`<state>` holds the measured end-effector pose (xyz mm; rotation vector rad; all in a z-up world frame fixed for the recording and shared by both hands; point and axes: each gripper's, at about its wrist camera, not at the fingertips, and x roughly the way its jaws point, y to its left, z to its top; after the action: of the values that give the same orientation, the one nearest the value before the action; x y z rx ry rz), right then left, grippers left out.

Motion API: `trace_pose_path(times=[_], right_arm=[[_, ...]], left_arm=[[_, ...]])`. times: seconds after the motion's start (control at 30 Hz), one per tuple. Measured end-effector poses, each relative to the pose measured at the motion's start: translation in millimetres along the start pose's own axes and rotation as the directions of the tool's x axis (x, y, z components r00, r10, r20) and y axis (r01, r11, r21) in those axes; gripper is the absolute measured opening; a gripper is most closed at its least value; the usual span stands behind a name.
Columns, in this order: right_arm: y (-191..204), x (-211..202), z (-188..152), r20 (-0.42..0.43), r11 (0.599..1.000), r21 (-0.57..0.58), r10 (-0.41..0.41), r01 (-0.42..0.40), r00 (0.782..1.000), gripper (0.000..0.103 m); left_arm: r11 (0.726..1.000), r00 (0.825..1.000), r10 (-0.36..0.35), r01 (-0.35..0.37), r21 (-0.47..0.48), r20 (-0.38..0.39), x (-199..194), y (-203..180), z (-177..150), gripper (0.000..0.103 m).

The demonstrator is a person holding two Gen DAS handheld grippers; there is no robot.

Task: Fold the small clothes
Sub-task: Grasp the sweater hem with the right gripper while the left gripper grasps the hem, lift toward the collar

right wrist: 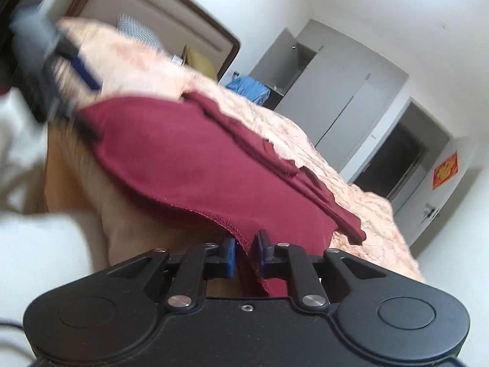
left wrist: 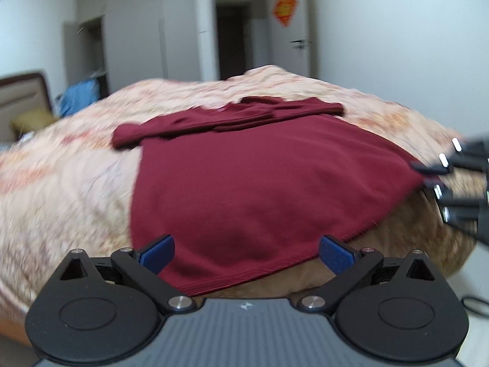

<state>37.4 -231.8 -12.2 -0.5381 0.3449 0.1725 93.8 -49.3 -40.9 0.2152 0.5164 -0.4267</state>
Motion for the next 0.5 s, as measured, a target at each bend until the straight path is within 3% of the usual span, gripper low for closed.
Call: trace_pose_path(times=[0.2,0.33,0.43,0.5], right_arm=[[-17.9,-7.3,32.3,0.057,0.995,0.096,0.009,-0.014,0.998,0.013],[-27.4,-13.3,45.5,0.087,0.991,0.133,0.002,-0.014,0.996,0.013],[-33.5,-21.2,48.8,0.107,0.987,0.162,-0.008,-0.009,0.994,0.012],[-36.0,-25.0,50.1,0.114,0.984,0.176,-0.018,-0.003,0.993,0.012]], left_arm=[[0.988,0.999,-0.036,0.034,0.148,0.014,11.8,-45.8,2.8,0.103],[0.982,1.0,0.0,-0.004,0.186,0.024,26.5,-64.5,4.6,0.101],[0.978,0.998,0.046,-0.053,0.202,0.038,35.5,-65.7,5.0,0.089],[0.973,0.996,0.078,-0.085,0.217,0.039,40.2,-63.3,4.9,0.074]])
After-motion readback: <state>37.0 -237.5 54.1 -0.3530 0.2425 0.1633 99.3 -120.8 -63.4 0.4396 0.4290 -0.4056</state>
